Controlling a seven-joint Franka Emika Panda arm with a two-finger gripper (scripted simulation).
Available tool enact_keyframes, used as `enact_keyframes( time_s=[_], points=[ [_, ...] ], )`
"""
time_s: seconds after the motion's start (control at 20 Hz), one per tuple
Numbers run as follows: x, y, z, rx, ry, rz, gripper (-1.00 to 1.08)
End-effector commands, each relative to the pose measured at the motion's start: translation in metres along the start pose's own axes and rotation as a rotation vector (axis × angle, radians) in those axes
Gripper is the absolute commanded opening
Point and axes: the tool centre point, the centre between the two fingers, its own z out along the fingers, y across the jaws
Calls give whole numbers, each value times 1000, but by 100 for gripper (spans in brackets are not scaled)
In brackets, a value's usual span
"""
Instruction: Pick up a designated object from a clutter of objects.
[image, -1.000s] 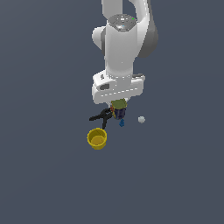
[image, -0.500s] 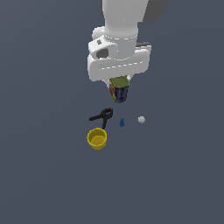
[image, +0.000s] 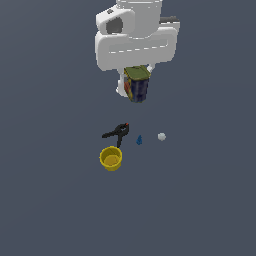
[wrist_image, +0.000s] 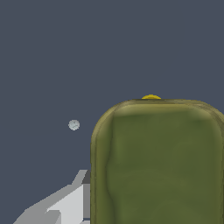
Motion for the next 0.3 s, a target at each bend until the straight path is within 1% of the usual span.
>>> enact_keyframes(
  time_s=[0.0,0.25],
  points=[
    [0,0,-10,-1,3,0,-100],
    [1,0,-16,-1,3,0,-100]
  ],
)
